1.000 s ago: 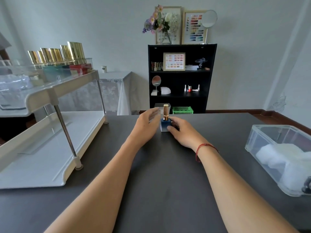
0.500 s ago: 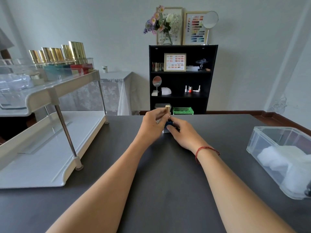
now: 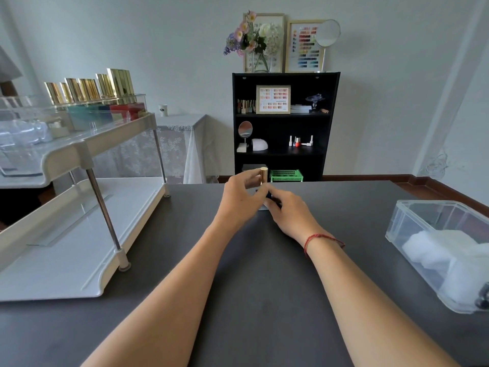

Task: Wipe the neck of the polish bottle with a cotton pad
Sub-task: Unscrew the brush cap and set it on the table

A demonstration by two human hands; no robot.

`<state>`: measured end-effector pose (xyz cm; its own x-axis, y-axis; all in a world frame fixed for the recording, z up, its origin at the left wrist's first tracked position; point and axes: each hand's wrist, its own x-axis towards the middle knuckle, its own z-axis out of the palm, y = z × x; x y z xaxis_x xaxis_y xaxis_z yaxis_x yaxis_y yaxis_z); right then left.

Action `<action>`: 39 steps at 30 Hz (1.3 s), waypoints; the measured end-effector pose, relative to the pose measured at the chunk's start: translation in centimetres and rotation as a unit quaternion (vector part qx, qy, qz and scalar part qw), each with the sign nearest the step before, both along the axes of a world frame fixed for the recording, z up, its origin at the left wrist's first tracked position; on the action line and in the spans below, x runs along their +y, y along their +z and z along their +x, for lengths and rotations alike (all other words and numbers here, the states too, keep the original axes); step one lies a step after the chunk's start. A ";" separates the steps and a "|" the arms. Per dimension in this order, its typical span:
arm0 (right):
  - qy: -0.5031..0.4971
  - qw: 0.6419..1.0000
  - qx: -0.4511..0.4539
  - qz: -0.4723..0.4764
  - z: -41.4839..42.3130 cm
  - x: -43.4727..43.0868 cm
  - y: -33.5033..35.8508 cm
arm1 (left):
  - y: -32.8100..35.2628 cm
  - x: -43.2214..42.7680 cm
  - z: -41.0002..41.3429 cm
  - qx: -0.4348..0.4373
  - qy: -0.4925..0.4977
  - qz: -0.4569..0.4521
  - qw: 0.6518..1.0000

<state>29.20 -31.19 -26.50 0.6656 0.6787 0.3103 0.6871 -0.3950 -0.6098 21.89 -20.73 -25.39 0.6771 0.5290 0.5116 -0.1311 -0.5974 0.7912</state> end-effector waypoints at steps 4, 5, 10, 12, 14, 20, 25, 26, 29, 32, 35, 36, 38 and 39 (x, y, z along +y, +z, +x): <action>-0.004 1.000 0.000 0.004 0.0 0.0 0.0 | -0.1 0.8 -0.1 -0.011 0.039 -0.003 0.999; -0.002 1.000 0.000 0.005 0.0 -0.1 0.0 | -0.1 0.8 -0.1 -0.001 0.034 -0.001 0.999; -0.005 1.000 0.005 0.006 -0.1 -0.1 0.0 | -0.4 0.3 0.3 0.057 -0.056 -0.011 0.997; -0.004 1.000 0.001 0.004 -0.2 -0.1 0.0 | -0.4 0.2 0.4 0.047 -0.063 -0.022 0.997; -0.007 1.000 0.001 0.003 -0.2 -0.1 0.1 | -0.4 0.4 0.3 0.036 -0.039 -0.022 0.998; -0.006 1.000 -0.002 0.000 -0.1 0.0 0.0 | -0.3 0.5 0.1 0.042 -0.010 0.000 0.999; -0.004 1.000 -0.012 -0.001 -0.3 0.1 0.0 | -0.2 0.2 0.2 0.040 -0.038 -0.007 0.998; -0.003 1.000 -0.015 -0.002 -0.3 0.1 0.0 | -0.2 0.2 0.2 0.034 -0.023 -0.004 0.999; -0.004 1.000 -0.015 -0.001 -0.3 0.0 0.0 | -0.2 0.6 0.1 0.022 0.029 0.013 0.999; -0.002 1.000 -0.015 -0.002 -0.3 0.0 0.0 | -0.1 0.8 0.0 0.031 0.016 0.012 0.999; -0.001 1.000 -0.014 -0.004 -0.2 0.0 0.1 | 0.0 0.5 0.1 0.041 -0.024 0.016 0.999; 0.000 1.000 -0.015 -0.004 -0.2 0.0 0.1 | 0.0 0.4 0.1 0.040 -0.028 0.019 0.999; 0.000 1.000 -0.017 -0.004 -0.2 0.1 0.1 | -0.1 0.2 0.2 0.031 -0.024 0.025 0.999; 0.000 1.000 -0.017 -0.003 -0.1 0.1 0.1 | -0.1 0.2 0.2 0.027 -0.017 0.029 0.999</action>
<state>29.05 -31.14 -26.43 0.6549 0.6808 0.3279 0.7070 -0.3987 -0.5841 22.04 -20.50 -25.45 0.7212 0.4763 0.5030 -0.1102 -0.6379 0.7622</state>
